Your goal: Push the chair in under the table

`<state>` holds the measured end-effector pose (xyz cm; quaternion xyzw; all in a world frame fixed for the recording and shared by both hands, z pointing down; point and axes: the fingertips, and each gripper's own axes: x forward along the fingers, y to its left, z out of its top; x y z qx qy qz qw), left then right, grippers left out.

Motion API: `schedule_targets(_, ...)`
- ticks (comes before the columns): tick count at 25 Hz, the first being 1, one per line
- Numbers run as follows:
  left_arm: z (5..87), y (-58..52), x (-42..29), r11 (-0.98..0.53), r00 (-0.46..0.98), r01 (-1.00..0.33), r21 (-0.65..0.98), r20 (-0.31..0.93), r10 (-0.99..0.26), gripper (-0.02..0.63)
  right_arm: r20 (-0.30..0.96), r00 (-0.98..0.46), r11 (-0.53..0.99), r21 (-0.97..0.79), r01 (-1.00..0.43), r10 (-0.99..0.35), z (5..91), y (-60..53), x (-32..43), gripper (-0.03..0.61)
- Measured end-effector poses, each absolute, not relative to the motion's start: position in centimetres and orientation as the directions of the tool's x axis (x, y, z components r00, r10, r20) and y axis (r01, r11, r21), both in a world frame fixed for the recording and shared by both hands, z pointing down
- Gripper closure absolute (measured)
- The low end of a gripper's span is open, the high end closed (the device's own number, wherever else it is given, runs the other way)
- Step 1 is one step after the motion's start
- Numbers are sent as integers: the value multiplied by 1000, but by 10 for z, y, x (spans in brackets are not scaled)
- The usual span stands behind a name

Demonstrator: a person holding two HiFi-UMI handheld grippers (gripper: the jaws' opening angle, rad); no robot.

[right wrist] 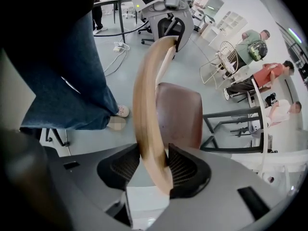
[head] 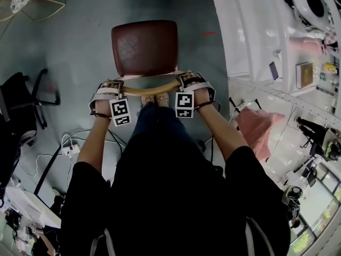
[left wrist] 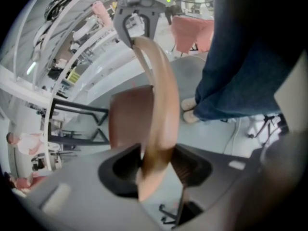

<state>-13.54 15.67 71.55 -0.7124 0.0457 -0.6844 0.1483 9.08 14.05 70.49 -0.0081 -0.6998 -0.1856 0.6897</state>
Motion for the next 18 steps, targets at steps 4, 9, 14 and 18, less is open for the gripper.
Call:
schedule_targets(4, 715, 144, -146, -949, 47, 153, -277, 961, -273, 416, 966, -59, 936, 257, 240, -250, 704, 135, 82, 387)
schedule_targets(9, 717, 125, -150, -945, 33, 146, -294, 956, -293, 414, 966, -37, 943, 257, 211, -255, 706, 122, 77, 388)
schedule_targets(14, 717, 94, -140, -943, 35, 122, -309, 951, -307, 411, 964, 12, 945, 258, 202, -265, 707, 87, 89, 387)
schedule_targets(18, 718, 68, -139, -941, 34, 111, -320, 948, -318, 411, 963, 29, 945, 259, 202, -270, 708, 61, 90, 387)
